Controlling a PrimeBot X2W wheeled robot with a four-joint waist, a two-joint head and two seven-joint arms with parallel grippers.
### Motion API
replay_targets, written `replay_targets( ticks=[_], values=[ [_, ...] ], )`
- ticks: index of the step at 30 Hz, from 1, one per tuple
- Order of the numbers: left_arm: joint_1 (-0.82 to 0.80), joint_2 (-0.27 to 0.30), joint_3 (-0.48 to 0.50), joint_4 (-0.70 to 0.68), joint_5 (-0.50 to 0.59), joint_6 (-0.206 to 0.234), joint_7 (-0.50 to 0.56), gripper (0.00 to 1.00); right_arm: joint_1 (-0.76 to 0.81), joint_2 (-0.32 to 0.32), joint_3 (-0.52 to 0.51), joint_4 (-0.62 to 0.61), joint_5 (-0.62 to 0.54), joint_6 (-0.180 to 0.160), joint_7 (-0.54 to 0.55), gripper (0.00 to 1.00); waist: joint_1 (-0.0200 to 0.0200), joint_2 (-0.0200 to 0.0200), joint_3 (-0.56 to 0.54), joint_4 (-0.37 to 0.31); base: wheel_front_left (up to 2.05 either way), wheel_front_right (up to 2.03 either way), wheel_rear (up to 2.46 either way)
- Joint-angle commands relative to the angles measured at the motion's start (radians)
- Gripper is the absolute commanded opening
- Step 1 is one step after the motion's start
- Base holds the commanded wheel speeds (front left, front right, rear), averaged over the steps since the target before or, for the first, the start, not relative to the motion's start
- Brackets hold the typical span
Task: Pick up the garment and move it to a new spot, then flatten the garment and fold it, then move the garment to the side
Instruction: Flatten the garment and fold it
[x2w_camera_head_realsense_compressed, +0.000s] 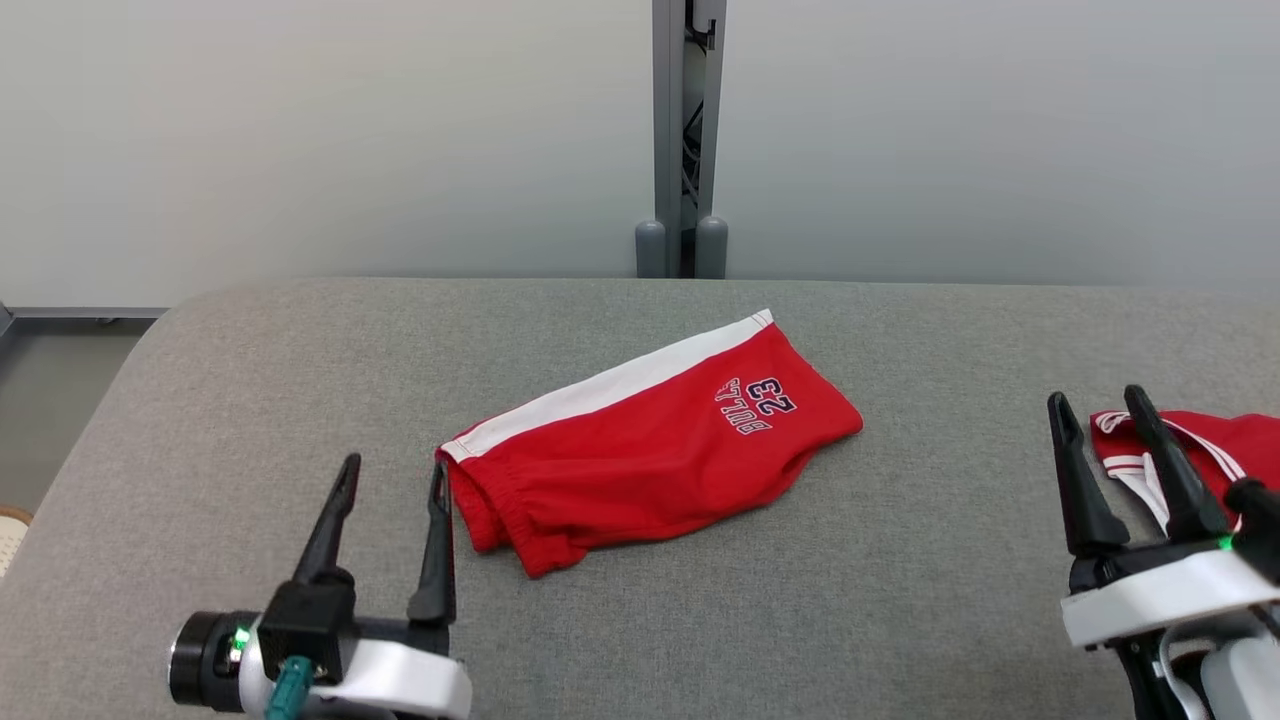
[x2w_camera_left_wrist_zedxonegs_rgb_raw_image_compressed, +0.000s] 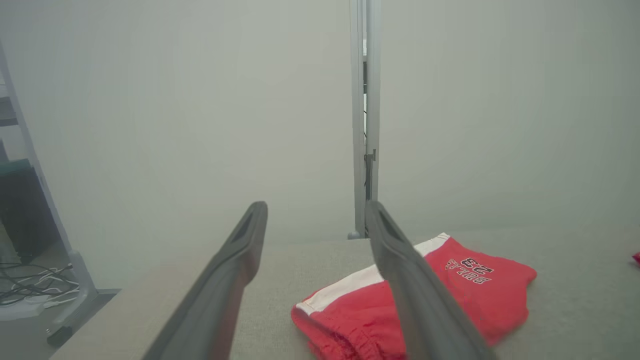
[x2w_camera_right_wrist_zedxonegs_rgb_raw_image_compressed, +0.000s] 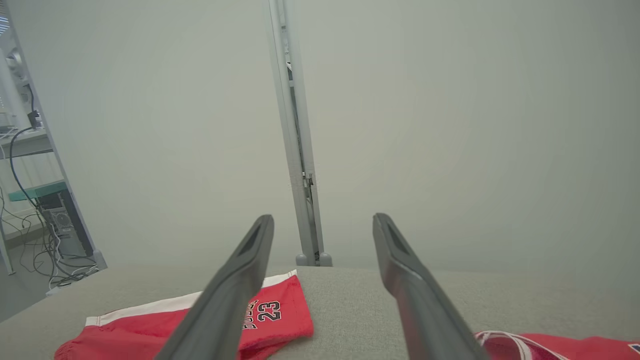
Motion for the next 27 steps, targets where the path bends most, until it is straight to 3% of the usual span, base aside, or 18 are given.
replay_targets(
  ticks=[1, 6, 14, 27],
  values=[
    [0.027, -0.004, 0.004, 0.005, 0.03, -0.006, -0.003, 1.0, 0.032, 0.018, -0.024, -0.009, -0.027, 0.0, -0.001, 1.0, 0.0, -0.0001, -0.006, -0.003, 0.0, 0.0, 0.0],
    [0.087, -0.016, 0.018, 0.013, 0.034, -0.011, -0.003, 1.0, 0.098, 0.093, -0.076, -0.016, -0.084, 0.0, -0.001, 1.0, 0.0, -0.0001, -0.015, -0.015, 0.0, 0.0, 0.0],
    [0.109, -0.02, 0.009, 0.041, 0.0, -0.025, -0.003, 1.0, 0.129, 0.13, -0.082, 0.038, -0.092, 0.0, -0.001, 1.0, 0.0, -0.0001, -0.022, -0.014, 0.0, 0.0, 0.0],
    [0.09, -0.02, -0.043, 0.045, 0.005, -0.039, -0.003, 1.0, 0.016, 0.116, 0.033, 0.301, 0.108, 0.0, 0.0, 1.0, 0.0, -0.0001, -0.003, 0.068, 0.0, 0.0, 0.0]
  ],
)
